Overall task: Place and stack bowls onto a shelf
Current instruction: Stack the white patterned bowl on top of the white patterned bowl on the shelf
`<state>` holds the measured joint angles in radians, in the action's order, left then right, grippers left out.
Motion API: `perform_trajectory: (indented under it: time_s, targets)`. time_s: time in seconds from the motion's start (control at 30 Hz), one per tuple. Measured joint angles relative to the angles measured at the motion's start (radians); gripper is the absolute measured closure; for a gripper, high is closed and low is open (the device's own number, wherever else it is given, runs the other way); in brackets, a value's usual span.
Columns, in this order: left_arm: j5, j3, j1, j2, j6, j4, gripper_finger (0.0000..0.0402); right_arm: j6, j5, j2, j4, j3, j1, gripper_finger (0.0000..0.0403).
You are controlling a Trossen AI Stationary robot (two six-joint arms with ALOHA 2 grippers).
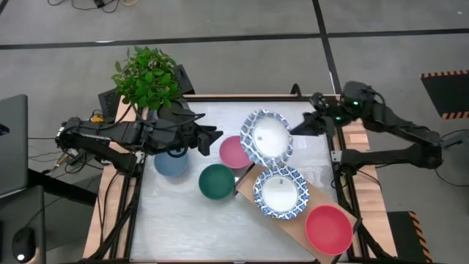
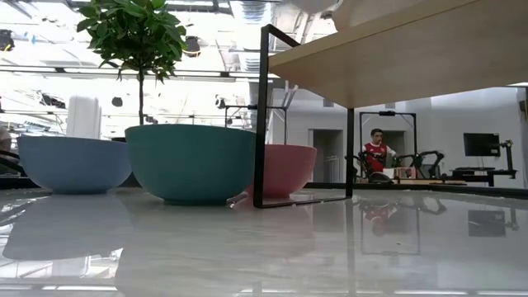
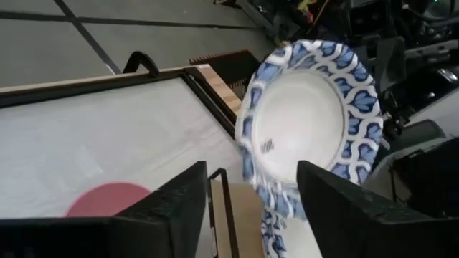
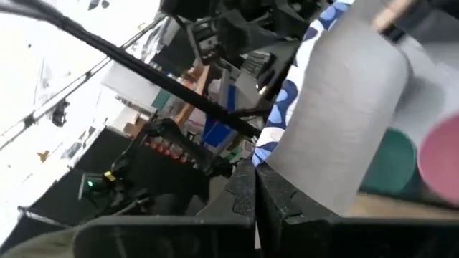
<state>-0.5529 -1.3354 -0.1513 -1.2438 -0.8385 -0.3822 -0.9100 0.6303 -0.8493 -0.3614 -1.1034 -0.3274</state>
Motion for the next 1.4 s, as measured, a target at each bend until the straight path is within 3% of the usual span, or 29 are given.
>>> perform_trajectory:
  time_s: [0.27,0.53,1.03,1.4]
  targets:
    - [-0.014,0.000,0.000,0.000,-0.001,-0.001,0.0183,-0.138,-0.125,0.191,-0.126,0.000,0.074,0.0386]
    - [-0.083,0.000,0.027,0.001,-0.001,-0.002,0.0183,-0.139,-0.134,0.271,-0.121,0.075,0.178,0.0386]
    - [-0.081,0.000,0.092,0.001,-0.002,-0.002,0.0183,-0.073,-0.109,0.203,0.076,0.166,0.507,0.0386]
    - [-0.079,0.000,0.095,0.001,0.008,-0.010,0.0183,-0.019,-0.108,0.162,0.108,0.179,0.561,0.0386]
